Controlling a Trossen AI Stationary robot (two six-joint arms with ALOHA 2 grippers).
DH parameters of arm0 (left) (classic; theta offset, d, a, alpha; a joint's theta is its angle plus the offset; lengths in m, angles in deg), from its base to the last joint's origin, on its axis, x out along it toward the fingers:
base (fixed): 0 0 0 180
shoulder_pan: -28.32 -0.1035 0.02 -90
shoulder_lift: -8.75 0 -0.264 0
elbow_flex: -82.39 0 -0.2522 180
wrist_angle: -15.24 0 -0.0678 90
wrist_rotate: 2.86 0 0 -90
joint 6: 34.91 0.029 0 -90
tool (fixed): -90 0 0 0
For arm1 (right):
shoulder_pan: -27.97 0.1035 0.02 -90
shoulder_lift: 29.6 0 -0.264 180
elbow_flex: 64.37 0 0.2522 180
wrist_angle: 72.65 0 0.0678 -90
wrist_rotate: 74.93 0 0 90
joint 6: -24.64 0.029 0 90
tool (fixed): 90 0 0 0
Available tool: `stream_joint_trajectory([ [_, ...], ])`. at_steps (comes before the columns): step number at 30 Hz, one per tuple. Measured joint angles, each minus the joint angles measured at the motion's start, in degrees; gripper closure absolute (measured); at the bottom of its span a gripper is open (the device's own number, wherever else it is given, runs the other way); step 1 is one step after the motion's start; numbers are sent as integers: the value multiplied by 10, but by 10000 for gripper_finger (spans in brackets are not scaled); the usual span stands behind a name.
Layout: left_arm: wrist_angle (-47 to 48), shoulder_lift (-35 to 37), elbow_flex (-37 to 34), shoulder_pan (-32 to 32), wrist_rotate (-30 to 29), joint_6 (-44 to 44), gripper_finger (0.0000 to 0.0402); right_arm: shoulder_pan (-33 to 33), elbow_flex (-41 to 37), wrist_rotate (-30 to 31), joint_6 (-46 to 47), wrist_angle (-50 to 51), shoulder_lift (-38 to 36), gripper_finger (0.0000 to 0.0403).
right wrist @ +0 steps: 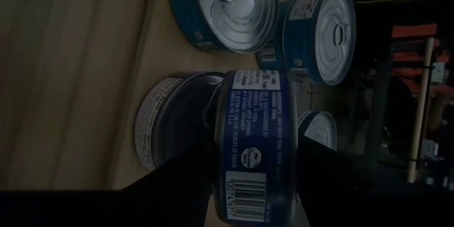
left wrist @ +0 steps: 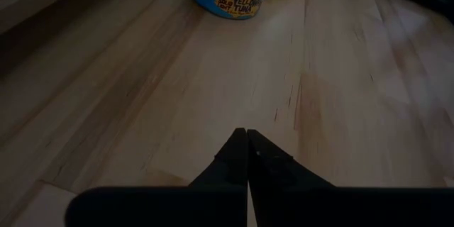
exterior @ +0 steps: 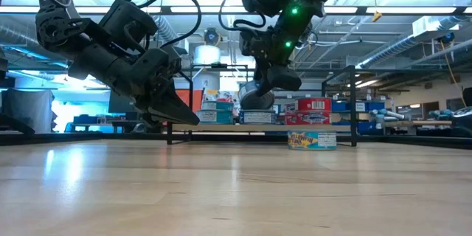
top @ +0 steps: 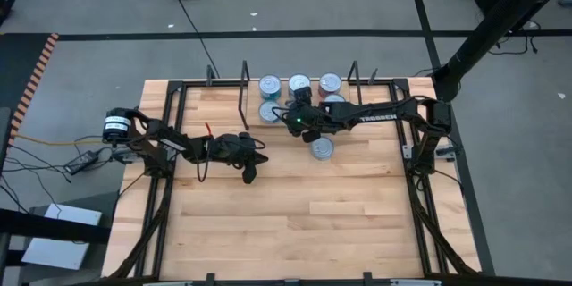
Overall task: Stack canned seafood by type on shelf
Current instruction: Stack the blue tuna can on top of the blue tuna can on the shelf
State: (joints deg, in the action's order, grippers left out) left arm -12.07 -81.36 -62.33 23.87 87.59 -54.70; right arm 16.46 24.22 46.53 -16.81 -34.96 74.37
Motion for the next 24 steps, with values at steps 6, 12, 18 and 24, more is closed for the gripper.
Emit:
stream_joint_trajectory([
  [6, 0, 0, 0, 0, 0, 0, 398, 0, 0, 1, 8, 2, 0, 214],
  [12, 0, 0, 0, 0, 0, 0, 398, 2, 0, 3, 8, 3, 0, 237],
  [18, 0, 0, 0, 0, 0, 0, 398, 2, 8, 3, 8, 1, -1, 228],
  [24, 0, 0, 0, 0, 0, 0, 398, -3, 9, 4, 30, 13, -1, 185],
])
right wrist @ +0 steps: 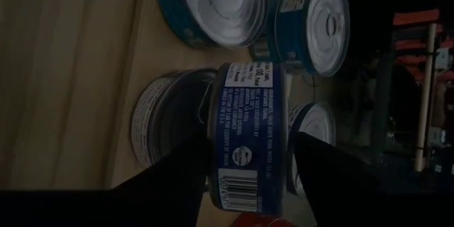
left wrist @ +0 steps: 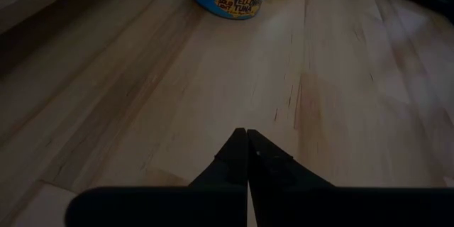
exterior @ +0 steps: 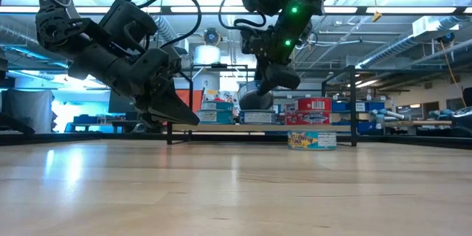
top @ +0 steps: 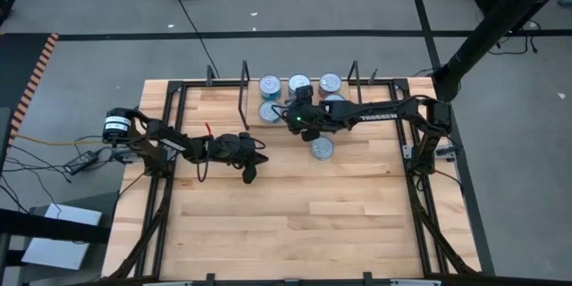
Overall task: Stack canned seafood by type on shelf
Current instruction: Stack the blue tuna can on top of the blue tuna can on the shelf
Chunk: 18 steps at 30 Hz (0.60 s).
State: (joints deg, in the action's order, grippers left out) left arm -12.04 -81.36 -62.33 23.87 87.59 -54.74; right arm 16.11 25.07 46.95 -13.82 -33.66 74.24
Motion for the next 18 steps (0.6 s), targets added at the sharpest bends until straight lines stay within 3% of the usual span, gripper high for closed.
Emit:
stream_joint_trajectory([
  [5, 0, 0, 0, 0, 0, 0, 398, 0, 0, -4, 13, 19, 0, 173],
  [18, 0, 0, 0, 0, 0, 0, 398, 0, 0, -18, 52, 28, 0, 187],
])
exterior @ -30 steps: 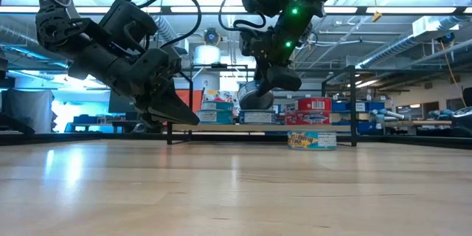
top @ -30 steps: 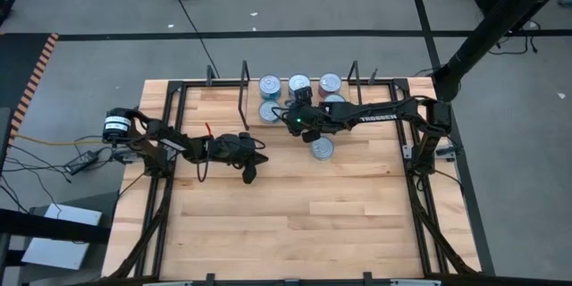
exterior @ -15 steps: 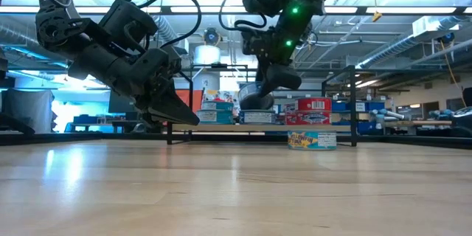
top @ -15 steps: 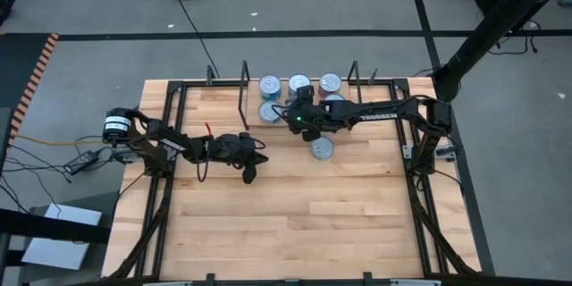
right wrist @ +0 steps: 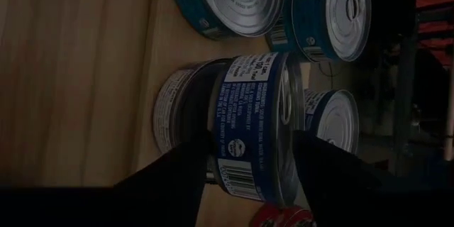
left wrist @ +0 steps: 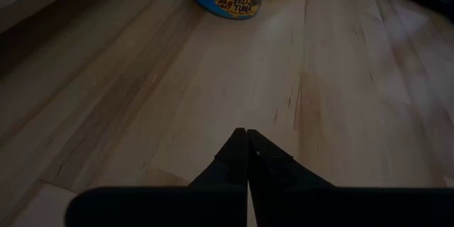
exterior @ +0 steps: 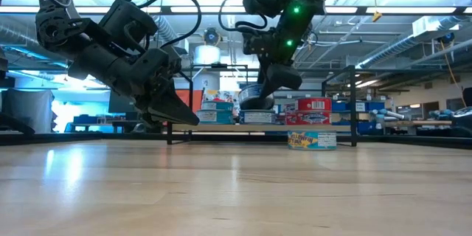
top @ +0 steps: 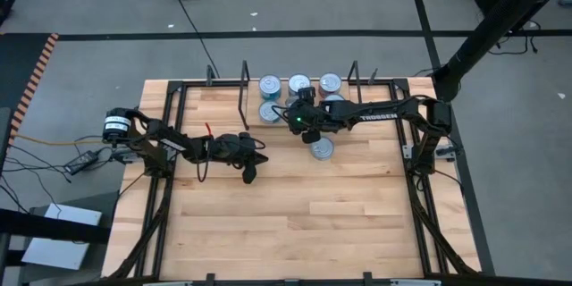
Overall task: Stack canned seafood by type on shelf
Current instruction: Stack the blue tuna can on top of the blue tuna can on the shelf, then stack the yellow-blue tuna can on top of the yellow-blue tuna can on the shelf
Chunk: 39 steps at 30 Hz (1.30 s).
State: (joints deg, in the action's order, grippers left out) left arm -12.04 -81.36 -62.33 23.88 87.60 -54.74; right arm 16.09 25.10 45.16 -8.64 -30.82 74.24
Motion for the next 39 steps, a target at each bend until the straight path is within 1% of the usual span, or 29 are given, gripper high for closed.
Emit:
stream_joint_trajectory([
  [14, 2, 0, 0, 0, 0, 0, 398, 0, 1, -10, 32, 26, 0, 187],
  [19, 2, 0, 0, 0, 0, 0, 398, 0, 37, -28, 83, 63, 0, 197],
  [22, 2, 0, 0, 0, 0, 0, 398, -7, 67, -57, 140, 79, 0, 223],
  [24, 2, 0, 0, 0, 0, 0, 398, -19, 83, -99, 194, 79, -1, 252],
  [27, 2, 0, 0, 0, 0, 0, 398, -44, 90, -177, 274, 78, -1, 309],
  [30, 2, 0, 0, 0, 0, -1, 398, -67, 90, -224, 322, 81, -1, 375],
  [31, 2, 0, 0, 0, 0, -2, 398, -73, 90, -233, 330, 81, -1, 388],
  [32, 2, 0, 0, 0, 0, -3, 398, -79, 90, -238, 334, 80, -1, 392],
  [36, 2, 0, 0, 0, 0, -3, 398, -95, 90, -240, 361, 68, 0, 380],
  [39, 2, 0, 0, 0, 0, -1, 398, -105, 84, -254, 376, 60, 0, 387],
])
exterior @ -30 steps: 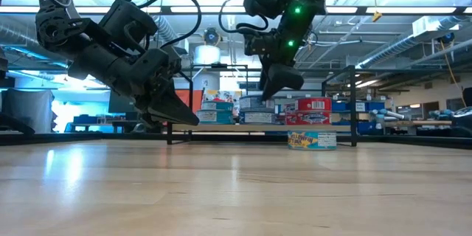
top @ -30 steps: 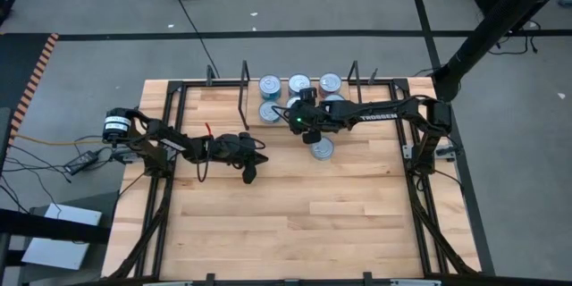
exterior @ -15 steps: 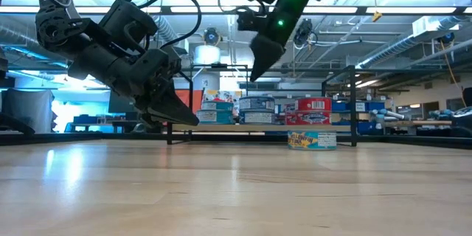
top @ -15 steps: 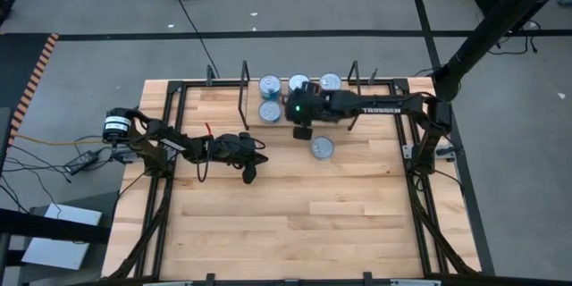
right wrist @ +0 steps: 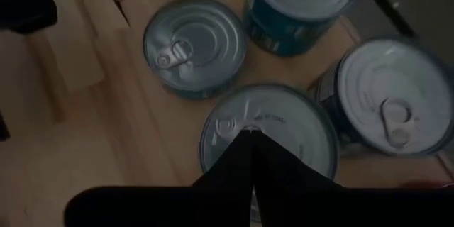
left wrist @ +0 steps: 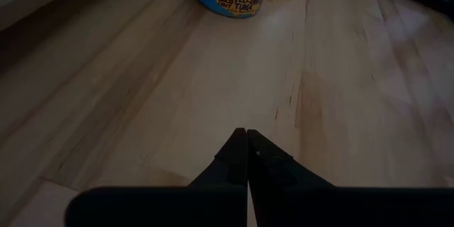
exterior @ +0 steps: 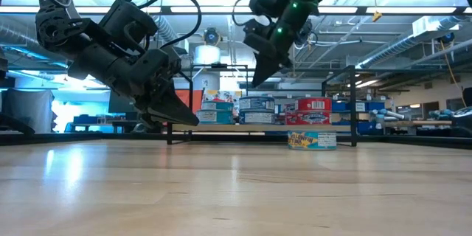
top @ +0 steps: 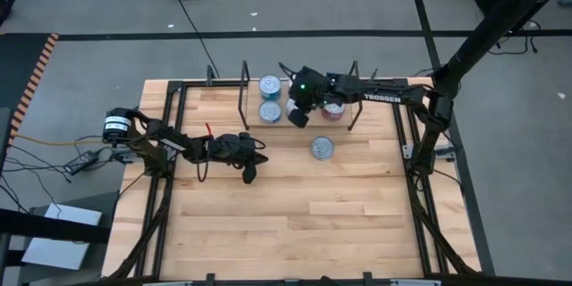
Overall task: Stack canned seafood by type on shelf
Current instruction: Stack the yellow-blue tuna can on top of the yellow-blue tuna can on the shelf
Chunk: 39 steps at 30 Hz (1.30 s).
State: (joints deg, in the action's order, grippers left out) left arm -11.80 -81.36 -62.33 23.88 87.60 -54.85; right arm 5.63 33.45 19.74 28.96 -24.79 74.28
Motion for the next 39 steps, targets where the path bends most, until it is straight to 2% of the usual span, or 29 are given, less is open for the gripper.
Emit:
stream_joint_trajectory([
  [5, 0, 0, 0, 0, -7, 0, 398, 0, -17, -26, -2, -4, -1, 395],
  [11, 0, 0, 0, 0, -7, -3, 398, 64, -24, -29, -2, -9, -55, 398],
  [15, 0, 0, 0, 0, -7, -1, 398, 112, -99, -40, 35, -31, -88, 400],
  [18, -1, 0, 0, 0, -7, 0, 398, 147, -181, -43, 102, -78, -122, 400],
  [22, -1, 0, 0, 0, -7, 0, 398, 198, -261, 3, 198, -118, -168, 401],
  [28, -26, 0, 0, 0, -7, 3, 398, 233, -326, 110, 294, -88, -192, 402],
  [35, -64, 0, 0, 0, -7, 3, 398, 234, -381, 124, 376, -80, -157, 402],
  [39, -76, 0, 0, 1, -7, 0, 398, 239, -387, 117, 408, -89, -142, 402],
])
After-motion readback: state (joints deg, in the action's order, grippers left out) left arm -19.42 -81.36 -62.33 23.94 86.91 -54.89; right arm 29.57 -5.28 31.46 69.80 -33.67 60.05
